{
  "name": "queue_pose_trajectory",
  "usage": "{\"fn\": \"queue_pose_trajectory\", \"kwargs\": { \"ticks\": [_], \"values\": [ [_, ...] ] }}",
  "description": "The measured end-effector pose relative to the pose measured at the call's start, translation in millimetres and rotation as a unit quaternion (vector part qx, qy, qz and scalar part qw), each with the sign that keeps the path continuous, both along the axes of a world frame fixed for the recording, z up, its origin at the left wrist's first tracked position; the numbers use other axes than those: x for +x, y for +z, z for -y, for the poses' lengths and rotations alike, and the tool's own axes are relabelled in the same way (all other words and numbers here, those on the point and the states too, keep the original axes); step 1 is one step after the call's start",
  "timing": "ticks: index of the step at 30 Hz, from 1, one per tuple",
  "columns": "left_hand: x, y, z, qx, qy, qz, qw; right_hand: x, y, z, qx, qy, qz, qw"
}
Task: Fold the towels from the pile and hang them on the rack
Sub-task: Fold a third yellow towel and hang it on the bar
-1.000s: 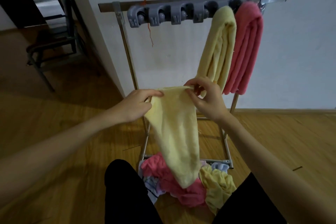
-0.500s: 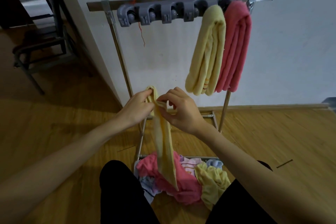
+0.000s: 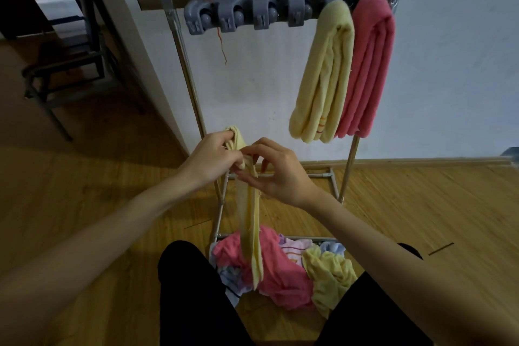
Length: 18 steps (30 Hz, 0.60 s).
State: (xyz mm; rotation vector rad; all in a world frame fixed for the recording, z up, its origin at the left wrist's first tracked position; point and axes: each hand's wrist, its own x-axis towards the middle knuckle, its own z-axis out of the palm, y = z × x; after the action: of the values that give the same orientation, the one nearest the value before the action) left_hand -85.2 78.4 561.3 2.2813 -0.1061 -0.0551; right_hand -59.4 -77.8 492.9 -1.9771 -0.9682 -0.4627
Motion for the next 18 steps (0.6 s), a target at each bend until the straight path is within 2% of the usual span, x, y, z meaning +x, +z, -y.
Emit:
{"fn": "queue_pose_trajectory", "kwargs": {
  "ticks": [8,13,16,18],
  "values": [
    [6,23,-8,-0.053,-0.001,0.002,0.999,12,20,4,-0.004,0.024,0.017,1.0],
    [11,42,-8,-0.196,-0.004,-0.049,0.979,16,28,2,0.046,0.004,0.04,0.998],
    [12,45,-6,-0.237,-0.023,-0.058,0.969,18,30,1,0.103,-0.01,0.003,0.995],
    [16,41,-9,-0.202,-0.017,-0.047,0.978,21,33,3,0.134,-0.004,-0.039,0.99]
  ]
}}
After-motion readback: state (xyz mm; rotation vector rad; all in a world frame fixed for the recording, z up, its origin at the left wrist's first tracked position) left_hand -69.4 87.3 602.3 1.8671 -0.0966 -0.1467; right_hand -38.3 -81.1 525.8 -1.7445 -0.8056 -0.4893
